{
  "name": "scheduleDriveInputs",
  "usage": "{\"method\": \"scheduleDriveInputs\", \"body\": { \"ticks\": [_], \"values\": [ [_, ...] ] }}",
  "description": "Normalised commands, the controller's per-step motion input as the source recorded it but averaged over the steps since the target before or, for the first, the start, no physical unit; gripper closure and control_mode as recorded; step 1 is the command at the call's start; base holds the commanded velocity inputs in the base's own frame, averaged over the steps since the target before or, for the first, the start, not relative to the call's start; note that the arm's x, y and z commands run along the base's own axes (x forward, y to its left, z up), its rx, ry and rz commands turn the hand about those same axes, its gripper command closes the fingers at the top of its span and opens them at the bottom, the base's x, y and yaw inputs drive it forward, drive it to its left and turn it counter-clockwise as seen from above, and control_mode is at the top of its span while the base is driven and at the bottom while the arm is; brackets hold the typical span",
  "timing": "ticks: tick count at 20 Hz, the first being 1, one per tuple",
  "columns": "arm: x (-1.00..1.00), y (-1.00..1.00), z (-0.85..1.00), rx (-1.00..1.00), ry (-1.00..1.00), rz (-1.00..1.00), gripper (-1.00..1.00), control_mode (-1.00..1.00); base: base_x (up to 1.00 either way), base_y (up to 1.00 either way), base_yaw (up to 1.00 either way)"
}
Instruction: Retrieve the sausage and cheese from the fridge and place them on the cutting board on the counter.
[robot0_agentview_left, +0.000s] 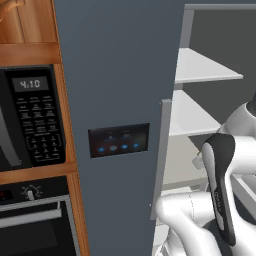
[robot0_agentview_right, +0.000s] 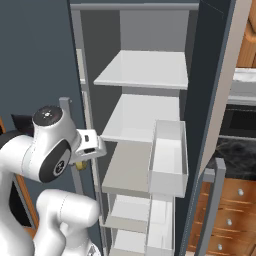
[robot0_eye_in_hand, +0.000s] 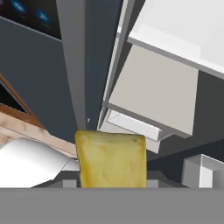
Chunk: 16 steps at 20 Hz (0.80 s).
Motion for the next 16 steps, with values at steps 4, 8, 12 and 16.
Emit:
{"method": "scheduleDriveInputs", "body": {
  "ticks": [4, 8, 12, 16],
  "values": [
    [0.00, 0.00, 0.00, 0.00, 0.00, 0.00, 1.00, -1.00, 0.00, 0.00, 0.00],
    [0.00, 0.00, 0.00, 0.00, 0.00, 0.00, 1.00, 1.00, 0.00, 0.00, 0.00],
    [0.00, 0.00, 0.00, 0.00, 0.00, 0.00, 1.00, 1.00, 0.00, 0.00, 0.00],
    [0.00, 0.00, 0.00, 0.00, 0.00, 0.00, 1.00, 1.00, -0.50, -0.07, -0.14]
  ]
}}
